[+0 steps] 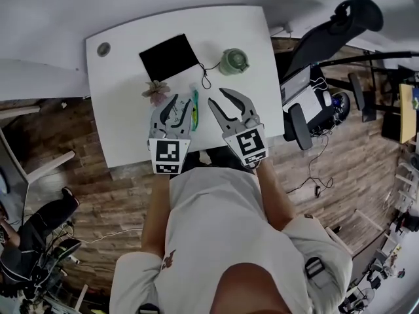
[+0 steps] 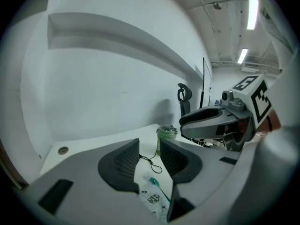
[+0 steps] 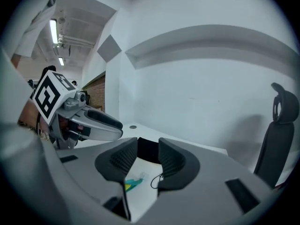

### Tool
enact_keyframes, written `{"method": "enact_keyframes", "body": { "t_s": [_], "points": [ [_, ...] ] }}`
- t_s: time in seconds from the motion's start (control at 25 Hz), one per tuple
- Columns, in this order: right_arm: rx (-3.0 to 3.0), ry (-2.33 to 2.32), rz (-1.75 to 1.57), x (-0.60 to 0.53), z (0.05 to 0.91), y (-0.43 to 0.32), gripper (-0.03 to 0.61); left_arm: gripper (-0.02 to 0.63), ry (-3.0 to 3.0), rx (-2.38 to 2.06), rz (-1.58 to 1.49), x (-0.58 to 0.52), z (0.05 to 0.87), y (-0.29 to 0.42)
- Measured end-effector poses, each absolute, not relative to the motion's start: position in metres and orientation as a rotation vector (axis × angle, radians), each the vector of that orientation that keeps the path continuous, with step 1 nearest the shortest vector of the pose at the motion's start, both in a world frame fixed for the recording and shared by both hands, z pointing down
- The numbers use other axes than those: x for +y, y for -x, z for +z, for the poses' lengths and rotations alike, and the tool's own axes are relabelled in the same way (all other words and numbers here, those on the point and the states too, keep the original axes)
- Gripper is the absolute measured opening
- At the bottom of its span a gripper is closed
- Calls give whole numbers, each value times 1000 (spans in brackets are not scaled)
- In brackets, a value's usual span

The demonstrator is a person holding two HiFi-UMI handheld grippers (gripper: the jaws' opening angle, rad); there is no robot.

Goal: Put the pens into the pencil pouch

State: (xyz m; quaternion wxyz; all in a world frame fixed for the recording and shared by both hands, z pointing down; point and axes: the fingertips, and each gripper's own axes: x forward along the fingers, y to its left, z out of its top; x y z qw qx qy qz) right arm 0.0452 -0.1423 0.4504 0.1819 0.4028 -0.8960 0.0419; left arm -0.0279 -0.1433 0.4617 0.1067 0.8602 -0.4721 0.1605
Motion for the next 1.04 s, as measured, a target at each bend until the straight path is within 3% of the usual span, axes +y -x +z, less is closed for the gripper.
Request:
{"method": "enact_keyframes", "body": {
  "t_s": [1.04],
  "points": [
    [-2540,-1258,70,-125,414,-64,133,130,-2651,-1411,426,-125,417,26]
  ]
}}
